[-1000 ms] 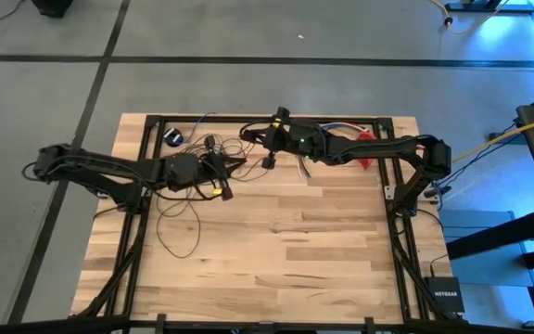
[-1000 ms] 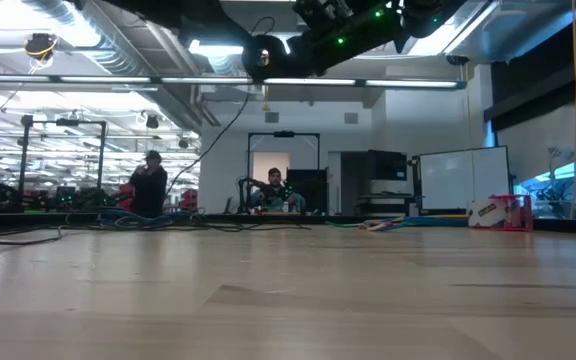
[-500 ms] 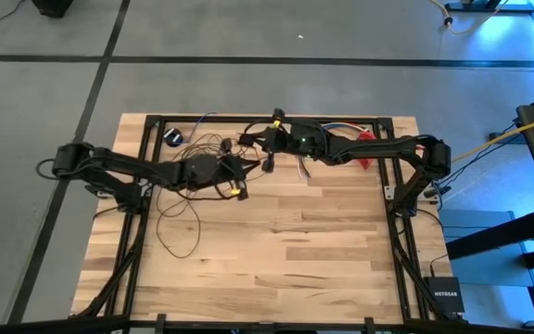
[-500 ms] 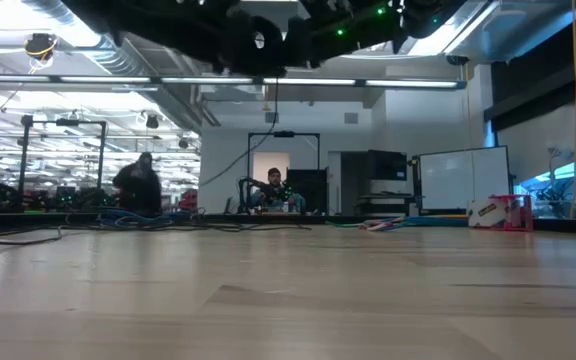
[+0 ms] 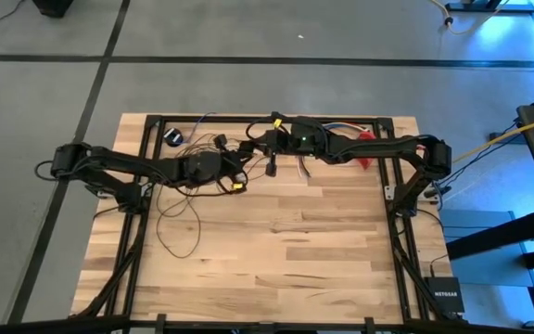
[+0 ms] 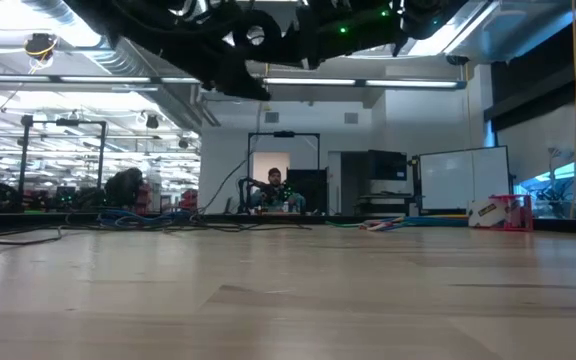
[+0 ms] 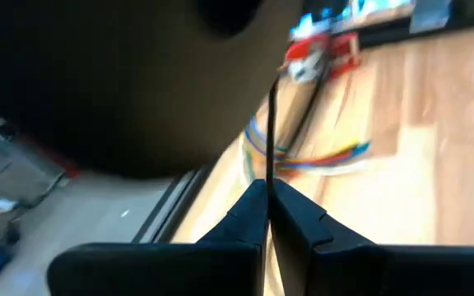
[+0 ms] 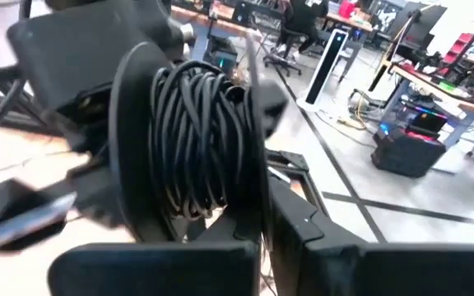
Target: Coiling cords
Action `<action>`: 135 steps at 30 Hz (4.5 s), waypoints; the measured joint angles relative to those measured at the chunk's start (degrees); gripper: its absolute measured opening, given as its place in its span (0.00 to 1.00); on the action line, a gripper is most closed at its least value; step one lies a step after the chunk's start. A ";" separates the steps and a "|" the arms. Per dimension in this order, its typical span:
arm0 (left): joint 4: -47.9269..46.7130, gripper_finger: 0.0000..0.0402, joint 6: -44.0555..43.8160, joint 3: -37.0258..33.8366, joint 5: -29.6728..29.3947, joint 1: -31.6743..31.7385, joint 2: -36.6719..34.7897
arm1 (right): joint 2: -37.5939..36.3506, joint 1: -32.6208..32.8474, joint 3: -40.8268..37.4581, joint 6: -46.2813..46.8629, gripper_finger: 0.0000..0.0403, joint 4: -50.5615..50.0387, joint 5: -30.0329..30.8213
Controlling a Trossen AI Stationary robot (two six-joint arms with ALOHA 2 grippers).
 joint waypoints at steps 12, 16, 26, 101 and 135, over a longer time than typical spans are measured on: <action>-18.03 0.01 0.31 -0.13 -2.55 -1.79 -13.49 | -3.51 0.11 0.17 -4.23 0.02 -7.08 -0.48; -23.23 0.02 -0.12 -0.19 -2.55 -1.75 -17.56 | -3.52 0.12 0.21 -5.45 0.02 -8.56 -0.42; -18.24 0.01 1.20 -0.33 -1.94 -2.31 -30.15 | -3.53 0.11 0.45 -8.41 0.02 -9.39 4.37; 6.89 0.01 -5.00 -9.60 8.28 13.69 -0.20 | 0.42 0.04 0.18 -13.32 0.02 -8.28 13.13; 9.92 0.00 -7.99 -6.46 14.44 2.07 -23.47 | 4.12 0.04 0.20 -13.58 0.02 -2.02 22.78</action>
